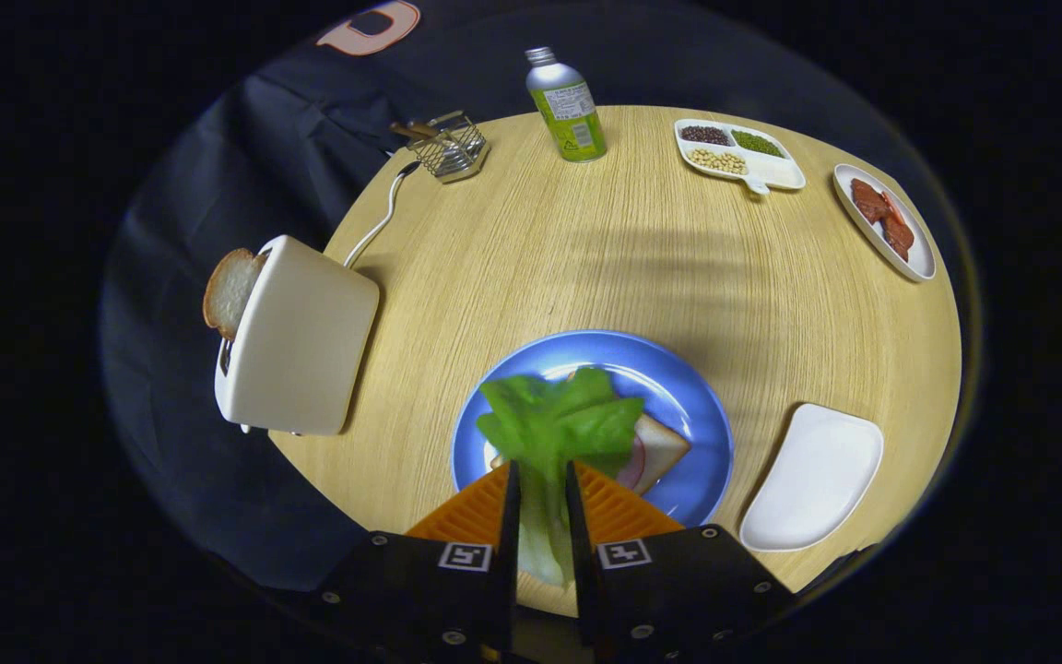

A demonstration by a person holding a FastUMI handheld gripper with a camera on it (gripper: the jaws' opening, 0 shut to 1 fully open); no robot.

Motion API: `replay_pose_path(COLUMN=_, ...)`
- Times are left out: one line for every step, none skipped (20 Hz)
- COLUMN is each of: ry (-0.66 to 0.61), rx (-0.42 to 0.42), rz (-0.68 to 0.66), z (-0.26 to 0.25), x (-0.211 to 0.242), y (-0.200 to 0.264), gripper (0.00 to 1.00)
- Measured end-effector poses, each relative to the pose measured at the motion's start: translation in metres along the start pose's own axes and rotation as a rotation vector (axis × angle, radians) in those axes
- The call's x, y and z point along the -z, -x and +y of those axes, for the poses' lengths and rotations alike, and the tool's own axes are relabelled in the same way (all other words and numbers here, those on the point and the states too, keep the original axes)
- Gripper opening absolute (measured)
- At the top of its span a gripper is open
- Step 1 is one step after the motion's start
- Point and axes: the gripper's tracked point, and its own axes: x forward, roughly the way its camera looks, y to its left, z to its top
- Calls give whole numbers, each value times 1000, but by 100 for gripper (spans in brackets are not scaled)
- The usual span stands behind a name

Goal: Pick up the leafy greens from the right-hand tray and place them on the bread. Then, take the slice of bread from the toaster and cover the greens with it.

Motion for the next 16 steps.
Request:
replay_pose_path(ry=11, rx=25, rz=-4, z=-5, x=0, y=-1, gripper=32)
replay_pose_path(ry=17, rx=46, rz=-12, z=-9, x=-1, y=-2, gripper=38)
replay_pose_path(ry=24, rx=58, rz=-21, z=-10, x=-2, y=-2, gripper=39)
replay_pose_path(ry=27, rx=68, rz=-28, z=-12, x=-3, y=-1, gripper=44)
replay_pose_path(ry=31, rx=73, rz=-35, z=-12, x=-5, y=0, gripper=45)
replay_pose_path(ry=35, rx=80, rz=-44, z=-13, x=-7, y=2, gripper=49)
replay_pose_path(ry=42, rx=85, rz=-58, z=-12, x=-10, y=6, gripper=50)
replay_pose_path(ry=47, rx=89, rz=-75, z=-10, x=-16, y=11, gripper=54)
replay_pose_path(ry=52, rx=84, rz=-92, z=-6, x=-22, y=16, gripper=56)
replay_pose_path(ry=55, rx=78, rz=-108, z=0, x=-28, y=23, gripper=62)
replay_pose_path(ry=59, rx=69, rz=-123, z=8, x=-36, y=30, gripper=64)
replay_pose_path(ry=62, rx=58, rz=-141, z=16, x=-43, y=38, gripper=66)
replay_pose_path(ry=65, rx=45, rz=-158, z=25, x=-50, y=46, gripper=68)
replay_pose_path(ry=69, rx=31, rz=-172, z=35, x=-57, y=53, gripper=71)
replay_pose_path(ry=74, rx=20, rz=-181, z=44, x=-63, y=60, gripper=74)
replay_pose_path(ry=83, rx=12, rz=-187, z=54, x=-69, y=66, gripper=80)
